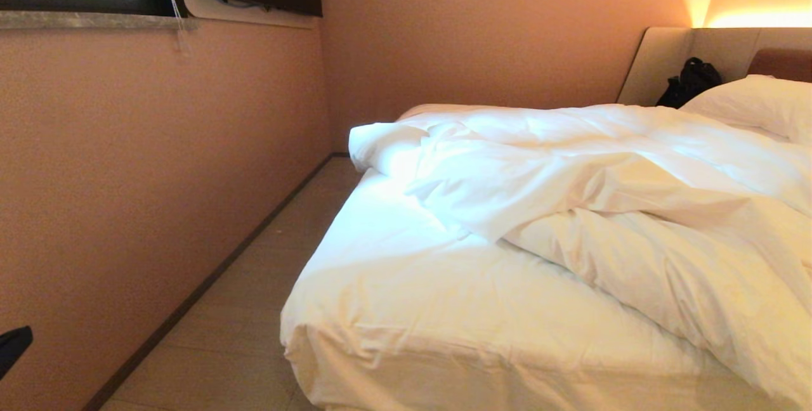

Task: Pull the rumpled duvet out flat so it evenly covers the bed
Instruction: Hold the folded corner of the quilt

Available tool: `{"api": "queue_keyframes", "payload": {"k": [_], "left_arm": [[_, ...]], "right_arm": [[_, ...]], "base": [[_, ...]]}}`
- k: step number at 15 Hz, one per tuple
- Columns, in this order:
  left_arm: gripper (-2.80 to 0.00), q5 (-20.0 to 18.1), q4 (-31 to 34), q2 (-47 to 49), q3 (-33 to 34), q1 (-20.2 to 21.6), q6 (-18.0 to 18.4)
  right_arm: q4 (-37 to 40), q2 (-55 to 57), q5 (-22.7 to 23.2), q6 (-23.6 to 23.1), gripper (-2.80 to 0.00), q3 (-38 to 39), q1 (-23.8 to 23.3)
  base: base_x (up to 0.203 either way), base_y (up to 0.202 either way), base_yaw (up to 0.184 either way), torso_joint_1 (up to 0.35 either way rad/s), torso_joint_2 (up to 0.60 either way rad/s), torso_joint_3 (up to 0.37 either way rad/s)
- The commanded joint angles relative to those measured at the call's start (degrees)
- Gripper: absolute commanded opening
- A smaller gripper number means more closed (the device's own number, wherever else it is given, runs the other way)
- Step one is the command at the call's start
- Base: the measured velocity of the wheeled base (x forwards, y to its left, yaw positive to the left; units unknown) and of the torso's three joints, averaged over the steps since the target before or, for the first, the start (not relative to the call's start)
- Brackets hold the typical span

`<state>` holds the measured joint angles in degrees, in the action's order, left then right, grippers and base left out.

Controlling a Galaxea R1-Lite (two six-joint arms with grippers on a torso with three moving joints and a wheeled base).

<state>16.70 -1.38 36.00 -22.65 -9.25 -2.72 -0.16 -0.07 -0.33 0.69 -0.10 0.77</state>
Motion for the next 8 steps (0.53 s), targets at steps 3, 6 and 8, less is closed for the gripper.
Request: {"api": "queue_keyframes", "payload": {"k": [3, 6, 8], "left_arm": [[-2.8, 6.45, 2.63, -6.96, 1.4, 2.43, -0.45], [-2.8, 9.94, 2.33, -12.86, 3.93, 5.86, -1.12], [-2.8, 10.42, 2.82, -18.44, 5.87, 8.8, -0.88]], "right_arm": [[-0.02, 0.07, -0.02, 0.01, -2.8, 0.01, 0.02], [-0.02, 0.07, -0.02, 0.01, -2.8, 0.01, 0.02], [-0.02, 0.07, -0.02, 0.01, -2.8, 0.01, 0.02]], "base": [[0.0, 0.0, 0.0, 0.0, 0.0, 0.0], [0.0, 0.0, 0.0, 0.0, 0.0, 0.0], [0.0, 0.0, 0.0, 0.0, 0.0, 0.0]]}}
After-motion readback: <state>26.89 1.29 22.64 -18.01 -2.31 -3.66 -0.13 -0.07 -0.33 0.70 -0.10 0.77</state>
